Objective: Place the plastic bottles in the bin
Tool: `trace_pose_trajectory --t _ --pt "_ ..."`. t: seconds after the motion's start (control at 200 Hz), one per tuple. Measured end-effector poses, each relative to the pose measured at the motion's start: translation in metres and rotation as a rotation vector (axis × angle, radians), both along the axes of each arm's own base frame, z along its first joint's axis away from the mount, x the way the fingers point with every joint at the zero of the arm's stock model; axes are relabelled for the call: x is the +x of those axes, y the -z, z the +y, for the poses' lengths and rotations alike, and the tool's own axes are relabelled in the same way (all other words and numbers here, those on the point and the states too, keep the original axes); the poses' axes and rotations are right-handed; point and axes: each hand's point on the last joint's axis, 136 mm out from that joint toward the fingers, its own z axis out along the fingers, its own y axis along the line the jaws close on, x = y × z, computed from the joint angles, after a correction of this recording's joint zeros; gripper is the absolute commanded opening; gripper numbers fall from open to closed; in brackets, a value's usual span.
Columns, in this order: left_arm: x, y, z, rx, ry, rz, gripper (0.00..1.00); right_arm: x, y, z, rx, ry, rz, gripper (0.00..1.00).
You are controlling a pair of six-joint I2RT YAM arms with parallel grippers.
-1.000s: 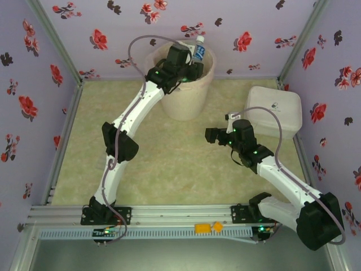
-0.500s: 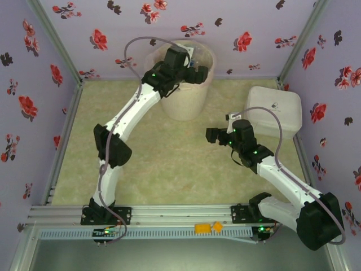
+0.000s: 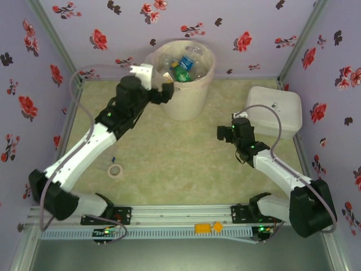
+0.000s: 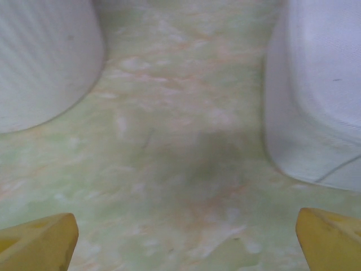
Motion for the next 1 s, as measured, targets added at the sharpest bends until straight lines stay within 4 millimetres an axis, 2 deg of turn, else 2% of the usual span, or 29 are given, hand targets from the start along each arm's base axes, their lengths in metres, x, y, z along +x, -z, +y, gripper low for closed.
trace_pose_trajectory --t 0.145,0.245,0.305,0.425,0.49,0.57,0.71,0.805,0.895,1.0 --pt "-0.003 0.037 0.06 0.028 -0.163 0.018 1.0 0.012 0.0 -0.029 -0.066 0.09 -0.031 1.0" --pt "-0.022 0.099 0.131 0.075 -0.339 0.113 1.0 0.023 0.004 -0.057 -0.105 0.175 -0.045 1.0" --pt "-0.03 0.132 0.167 0.096 -0.442 0.165 1.0 0.027 0.011 -0.072 -0.126 0.219 -0.054 1.0" --pt "-0.046 0.194 0.208 0.15 -0.559 0.275 1.0 0.034 0.036 -0.093 -0.165 0.272 -0.043 1.0" --pt "-0.052 0.22 0.223 0.178 -0.603 0.318 1.0 0.037 0.052 -0.099 -0.187 0.278 -0.016 1.0" --pt "-0.056 0.243 0.237 0.208 -0.646 0.358 1.0 0.043 0.059 -0.104 -0.193 0.283 -0.023 0.99" --pt "-0.043 0.252 0.248 0.254 -0.686 0.308 1.0 0.055 0.062 -0.111 -0.163 0.289 -0.042 0.99" --pt "-0.036 0.273 0.252 0.306 -0.695 0.322 1.0 0.057 0.059 -0.113 -0.119 0.275 -0.085 0.99" --pt "-0.029 0.287 0.253 0.35 -0.687 0.339 1.0 0.049 0.061 -0.118 -0.078 0.275 -0.14 1.0" --pt "-0.015 0.288 0.251 0.378 -0.669 0.289 1.0 0.036 0.075 -0.122 -0.063 0.287 -0.14 1.0"
